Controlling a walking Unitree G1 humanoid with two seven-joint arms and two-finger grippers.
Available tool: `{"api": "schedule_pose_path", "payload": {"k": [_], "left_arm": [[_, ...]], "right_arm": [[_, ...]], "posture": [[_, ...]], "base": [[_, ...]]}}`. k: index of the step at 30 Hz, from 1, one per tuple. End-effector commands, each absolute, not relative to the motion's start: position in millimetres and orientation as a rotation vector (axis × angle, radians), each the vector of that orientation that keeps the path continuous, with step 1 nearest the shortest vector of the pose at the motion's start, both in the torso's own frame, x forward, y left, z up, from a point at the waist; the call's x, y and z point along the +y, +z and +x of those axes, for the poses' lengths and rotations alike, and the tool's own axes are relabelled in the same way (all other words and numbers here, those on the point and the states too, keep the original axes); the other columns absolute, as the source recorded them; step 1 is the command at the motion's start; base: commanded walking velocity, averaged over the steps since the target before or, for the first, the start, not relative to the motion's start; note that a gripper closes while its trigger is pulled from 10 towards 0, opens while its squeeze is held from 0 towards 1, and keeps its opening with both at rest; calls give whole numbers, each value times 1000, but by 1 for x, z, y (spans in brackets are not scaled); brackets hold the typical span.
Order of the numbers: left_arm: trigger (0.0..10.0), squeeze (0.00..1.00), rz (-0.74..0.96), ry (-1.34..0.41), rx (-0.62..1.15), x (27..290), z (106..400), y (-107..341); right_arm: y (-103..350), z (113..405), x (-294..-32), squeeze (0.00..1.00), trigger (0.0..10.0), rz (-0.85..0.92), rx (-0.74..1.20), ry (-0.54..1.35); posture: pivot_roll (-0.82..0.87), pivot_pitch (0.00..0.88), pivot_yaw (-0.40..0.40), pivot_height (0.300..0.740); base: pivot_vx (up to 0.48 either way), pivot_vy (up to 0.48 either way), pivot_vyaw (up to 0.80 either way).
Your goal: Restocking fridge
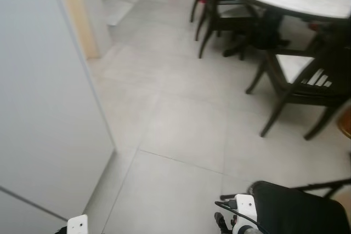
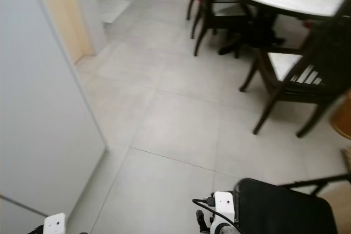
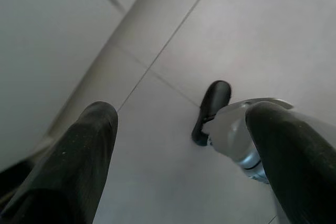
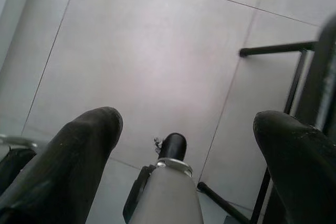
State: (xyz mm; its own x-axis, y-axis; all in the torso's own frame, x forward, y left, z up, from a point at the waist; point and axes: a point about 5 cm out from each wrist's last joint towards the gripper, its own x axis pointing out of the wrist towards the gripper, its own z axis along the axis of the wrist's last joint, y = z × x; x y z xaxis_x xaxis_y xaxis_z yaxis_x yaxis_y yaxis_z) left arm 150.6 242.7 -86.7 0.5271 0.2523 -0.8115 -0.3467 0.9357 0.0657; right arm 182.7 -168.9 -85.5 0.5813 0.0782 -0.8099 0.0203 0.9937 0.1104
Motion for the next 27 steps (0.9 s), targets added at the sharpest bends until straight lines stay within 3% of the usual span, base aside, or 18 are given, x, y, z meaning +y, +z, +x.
{"api": "schedule_pose_path", "payload": {"k": [1,10,27], "left_arm": [[10000,0,-112,367,984,242,143,-90],[10000,0,-101,356,1012,239,139,-92],[10000,0,-84,367,1018,242,133,-94]], "right_arm": [[-88,176,-172,0,10000,101,975,27],[-87,176,-189,0,10000,91,976,-16],[-93,166,-177,0,10000,95,1008,19]], "posture": [[45,81,-78,736],[32,56,-41,736],[25,42,-33,736]], "base": [[0,0,800],[0,0,800],[0,0,800]]}}
